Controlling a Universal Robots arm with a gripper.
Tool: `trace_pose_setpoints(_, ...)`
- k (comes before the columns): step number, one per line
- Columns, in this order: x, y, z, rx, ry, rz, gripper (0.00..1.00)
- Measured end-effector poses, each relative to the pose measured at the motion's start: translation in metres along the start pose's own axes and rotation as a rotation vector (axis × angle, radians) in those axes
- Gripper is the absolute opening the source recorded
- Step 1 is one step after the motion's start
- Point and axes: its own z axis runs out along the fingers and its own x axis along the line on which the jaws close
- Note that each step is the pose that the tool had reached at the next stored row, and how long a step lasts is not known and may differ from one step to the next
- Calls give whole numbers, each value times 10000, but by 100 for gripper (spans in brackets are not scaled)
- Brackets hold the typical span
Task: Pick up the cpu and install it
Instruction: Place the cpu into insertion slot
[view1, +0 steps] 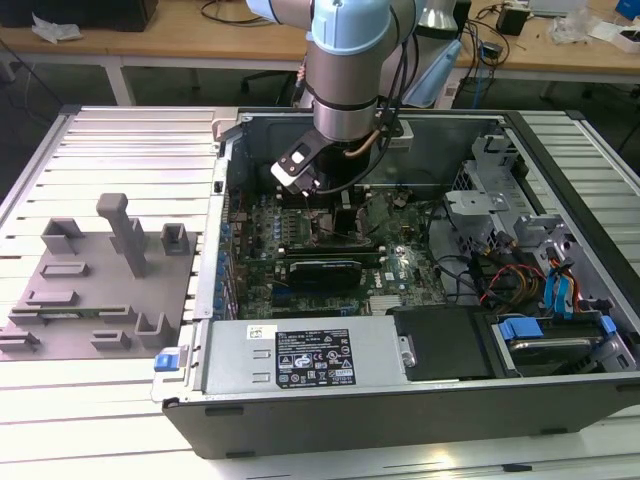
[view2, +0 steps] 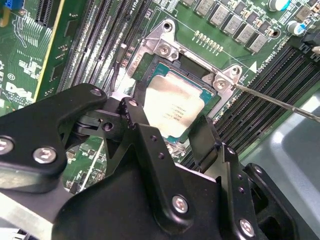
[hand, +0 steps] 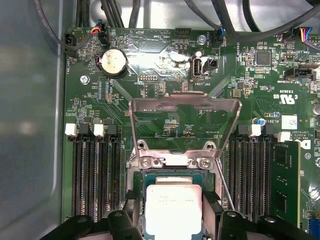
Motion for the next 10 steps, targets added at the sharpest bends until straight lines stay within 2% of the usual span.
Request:
trace_pose_setpoints(1, -2, 0, 0, 0, -6, 0, 61)
trace_pose_setpoints(3, -2, 0, 0, 0, -107, -4, 61)
trace_pose_setpoints(10, -2, 0, 0, 2, -124, -5, 61)
